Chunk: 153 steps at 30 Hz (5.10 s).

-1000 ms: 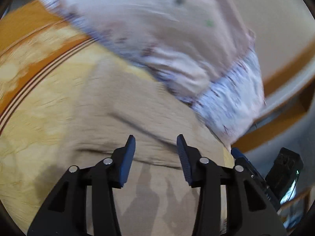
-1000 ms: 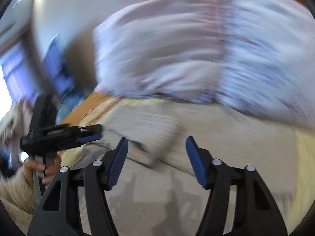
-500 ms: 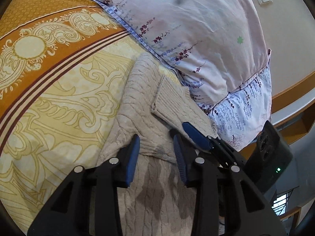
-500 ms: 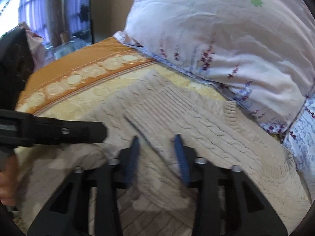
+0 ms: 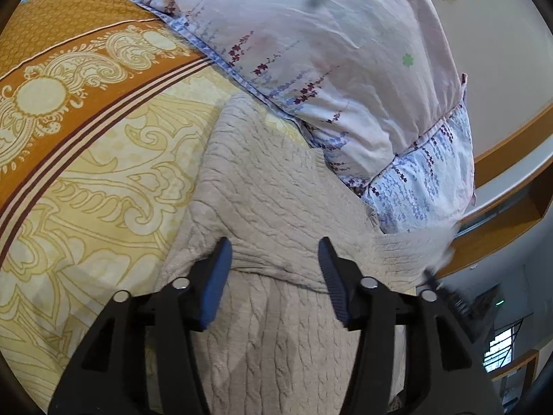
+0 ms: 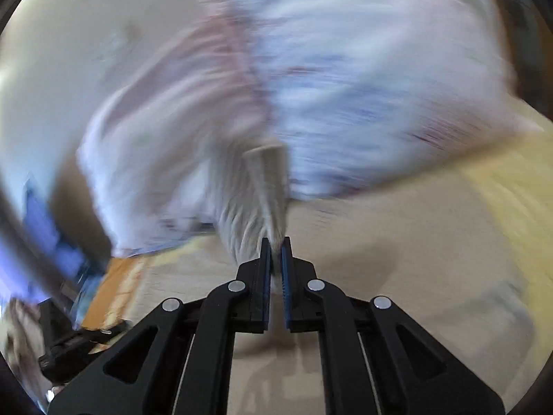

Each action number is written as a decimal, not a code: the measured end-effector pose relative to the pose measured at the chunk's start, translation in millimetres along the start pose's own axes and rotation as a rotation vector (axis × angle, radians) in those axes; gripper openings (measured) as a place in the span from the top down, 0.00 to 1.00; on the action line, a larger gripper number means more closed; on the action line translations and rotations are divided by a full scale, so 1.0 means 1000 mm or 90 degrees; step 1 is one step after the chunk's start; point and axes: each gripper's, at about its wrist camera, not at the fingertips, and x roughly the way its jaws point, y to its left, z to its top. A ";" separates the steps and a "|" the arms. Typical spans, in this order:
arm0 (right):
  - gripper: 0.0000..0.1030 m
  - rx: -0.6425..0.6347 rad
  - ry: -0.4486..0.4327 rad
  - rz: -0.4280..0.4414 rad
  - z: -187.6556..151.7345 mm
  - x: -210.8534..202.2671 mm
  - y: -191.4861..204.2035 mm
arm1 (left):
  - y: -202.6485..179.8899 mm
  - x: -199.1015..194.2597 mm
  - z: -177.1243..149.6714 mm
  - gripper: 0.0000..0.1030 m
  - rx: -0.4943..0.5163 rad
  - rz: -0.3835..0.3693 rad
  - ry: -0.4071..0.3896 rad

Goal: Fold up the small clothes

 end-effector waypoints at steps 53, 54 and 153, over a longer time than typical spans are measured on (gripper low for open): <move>0.55 0.178 0.162 0.150 -0.077 -0.108 -0.151 | 0.020 -0.098 -0.105 0.48 0.117 -0.093 0.072; 0.57 0.176 0.165 0.171 -0.082 -0.111 -0.151 | 0.020 -0.102 -0.112 0.48 0.118 -0.111 0.072; 0.36 -0.015 -0.092 -0.041 0.071 -0.038 -0.070 | -0.045 0.009 0.087 0.45 0.136 0.074 -0.055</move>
